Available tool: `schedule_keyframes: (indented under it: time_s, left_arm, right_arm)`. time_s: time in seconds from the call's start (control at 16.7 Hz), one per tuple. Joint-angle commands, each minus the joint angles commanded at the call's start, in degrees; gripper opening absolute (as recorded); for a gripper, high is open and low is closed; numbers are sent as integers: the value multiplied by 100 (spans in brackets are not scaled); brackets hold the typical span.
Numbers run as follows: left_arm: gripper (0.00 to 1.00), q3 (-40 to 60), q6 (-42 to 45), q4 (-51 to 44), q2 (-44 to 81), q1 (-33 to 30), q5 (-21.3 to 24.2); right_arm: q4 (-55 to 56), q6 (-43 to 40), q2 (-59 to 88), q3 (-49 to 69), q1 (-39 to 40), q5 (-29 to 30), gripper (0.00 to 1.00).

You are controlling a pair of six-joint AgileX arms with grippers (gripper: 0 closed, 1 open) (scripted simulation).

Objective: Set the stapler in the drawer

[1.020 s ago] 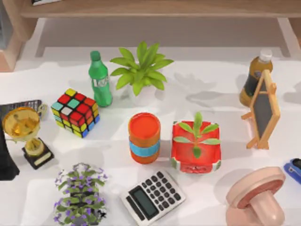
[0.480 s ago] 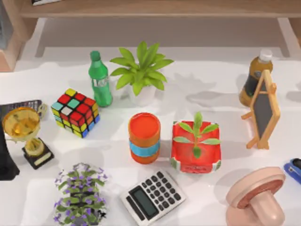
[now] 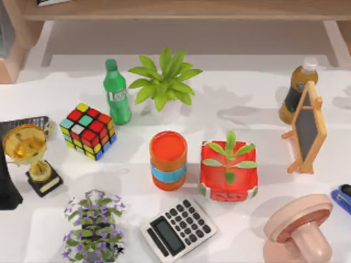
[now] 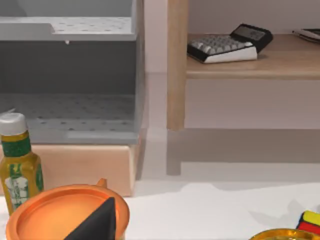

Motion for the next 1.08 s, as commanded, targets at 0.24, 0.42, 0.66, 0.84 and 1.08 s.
schedule_keyframes:
  time_s: [0.24, 0.42, 0.66, 0.84, 1.08]
  left_arm:
    - [100, 0, 0, 0, 0, 0, 0]
    - [100, 0, 0, 0, 0, 0, 0]
    - [100, 0, 0, 0, 0, 0, 0]
    - [100, 0, 0, 0, 0, 0, 0]
    - [100, 0, 0, 0, 0, 0, 0]
  right_arm:
    - [0, 0, 0, 0, 0, 0, 77]
    - [0, 0, 0, 0, 0, 0, 55]
    - [0, 0, 0, 0, 0, 0, 25]
    - [0, 0, 0, 0, 0, 0, 2]
    - [0, 0, 0, 0, 0, 0, 0]
